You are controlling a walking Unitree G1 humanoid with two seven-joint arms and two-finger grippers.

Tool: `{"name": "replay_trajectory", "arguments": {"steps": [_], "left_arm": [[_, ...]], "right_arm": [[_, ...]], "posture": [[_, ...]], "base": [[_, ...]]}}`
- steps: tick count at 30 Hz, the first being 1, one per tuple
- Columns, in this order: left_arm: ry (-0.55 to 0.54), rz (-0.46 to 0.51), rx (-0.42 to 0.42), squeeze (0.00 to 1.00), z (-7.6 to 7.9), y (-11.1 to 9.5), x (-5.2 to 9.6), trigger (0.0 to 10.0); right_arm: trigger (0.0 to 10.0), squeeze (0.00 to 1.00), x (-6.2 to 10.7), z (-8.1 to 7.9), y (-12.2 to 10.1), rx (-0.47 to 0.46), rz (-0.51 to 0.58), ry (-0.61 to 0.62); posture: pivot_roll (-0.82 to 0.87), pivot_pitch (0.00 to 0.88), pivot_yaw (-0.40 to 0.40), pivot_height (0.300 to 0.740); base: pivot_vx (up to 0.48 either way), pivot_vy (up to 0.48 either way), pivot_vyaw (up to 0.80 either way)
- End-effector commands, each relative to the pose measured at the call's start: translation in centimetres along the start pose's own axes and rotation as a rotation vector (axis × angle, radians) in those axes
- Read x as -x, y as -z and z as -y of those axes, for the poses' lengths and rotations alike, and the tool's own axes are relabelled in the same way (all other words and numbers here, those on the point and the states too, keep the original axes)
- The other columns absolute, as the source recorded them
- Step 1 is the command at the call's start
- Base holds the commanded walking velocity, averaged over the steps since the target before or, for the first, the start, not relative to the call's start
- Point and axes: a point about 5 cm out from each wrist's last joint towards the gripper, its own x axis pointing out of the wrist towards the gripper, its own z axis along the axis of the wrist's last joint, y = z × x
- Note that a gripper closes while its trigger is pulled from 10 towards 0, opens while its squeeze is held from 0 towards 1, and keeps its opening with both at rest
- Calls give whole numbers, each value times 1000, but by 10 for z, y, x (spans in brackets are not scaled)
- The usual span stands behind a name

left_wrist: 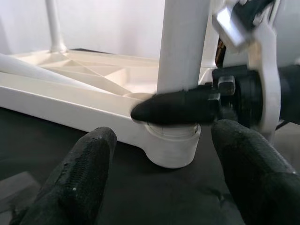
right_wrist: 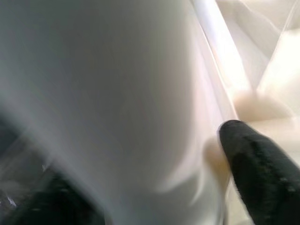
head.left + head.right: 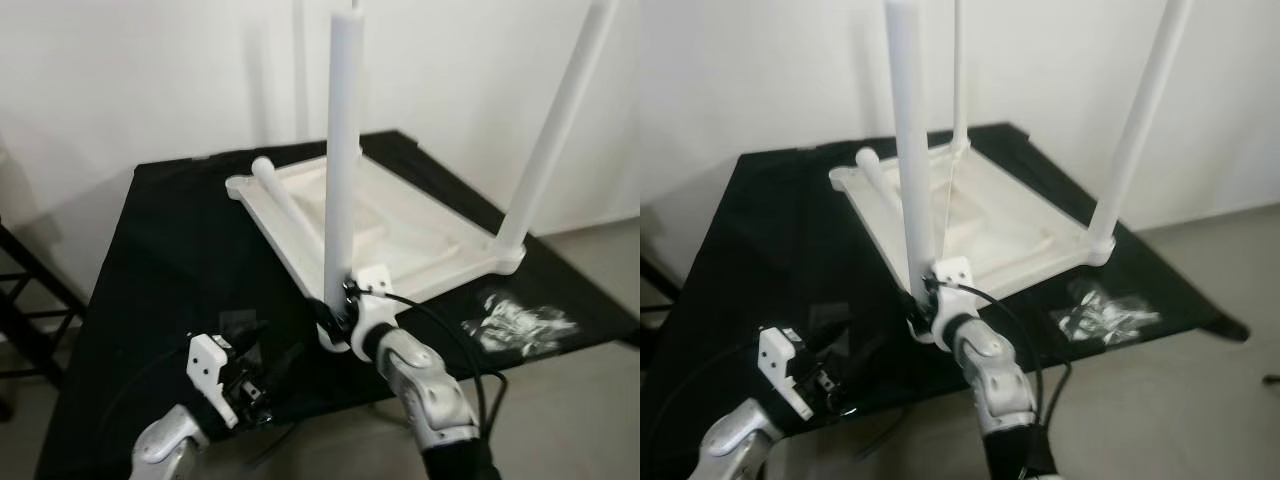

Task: Building children table

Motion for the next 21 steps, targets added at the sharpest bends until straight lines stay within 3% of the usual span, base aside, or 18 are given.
{"name": "replay_trajectory", "arguments": {"steps": [1, 2, 3, 4, 6, 14, 15, 16, 17, 21], "left_arm": [[7, -11, 2, 0, 0, 1, -1, 10000], [7, -10, 1, 0, 0, 1, -1, 10000], [7, -10, 1, 0, 0, 1, -1, 10000], [5, -10, -2, 0, 0, 1, -2, 10000], [3, -10, -5, 0, 0, 1, -2, 10000], [-3, -7, -8, 0, -1, 1, -2, 10000], [-2, -1, -3, 0, 0, 1, -2, 7647], [-2, -1, -3, 0, 0, 1, -2, 7647], [-1, 3, 1, 0, 0, 1, -2, 0], [2, 7, 8, 0, 1, 0, -1, 0]], "right_arm": [[10000, 812, -2, 0, -37, 62, 124, -186], [10000, 0, 1, 7, -46, 124, 113, -308], [10000, 0, 1, 7, -46, 124, 113, -308], [10000, 0, 8, 23, -57, 254, 59, -456], [10000, 0, 11, 37, -65, 309, 32, -499], [10000, 0, 14, 59, -80, 356, -46, -536], [10000, 0, 13, 64, -85, 353, -53, -536], [10000, 0, 13, 64, -85, 353, -53, -536], [10000, 0, 12, 66, -88, 350, -53, -536], [10000, 0, 11, 72, -87, 322, -70, -538]], "posture": [[14, 0, 31, 740], [16, 0, 29, 740], [16, 0, 29, 740], [25, 0, 25, 740], [31, 0, 19, 740], [33, 0, 18, 740], [35, 0, 17, 740], [35, 0, 17, 740], [35, 0, 17, 740], [39, 0, 15, 740]], "base": [[0, 0, 0], [0, 0, 0], [0, 0, 0], [0, 0, 0], [0, 0, 0], [0, 0, 0], [0, 0, 0], [0, 0, 0], [0, 0, 0], [0, 0, 0]]}}
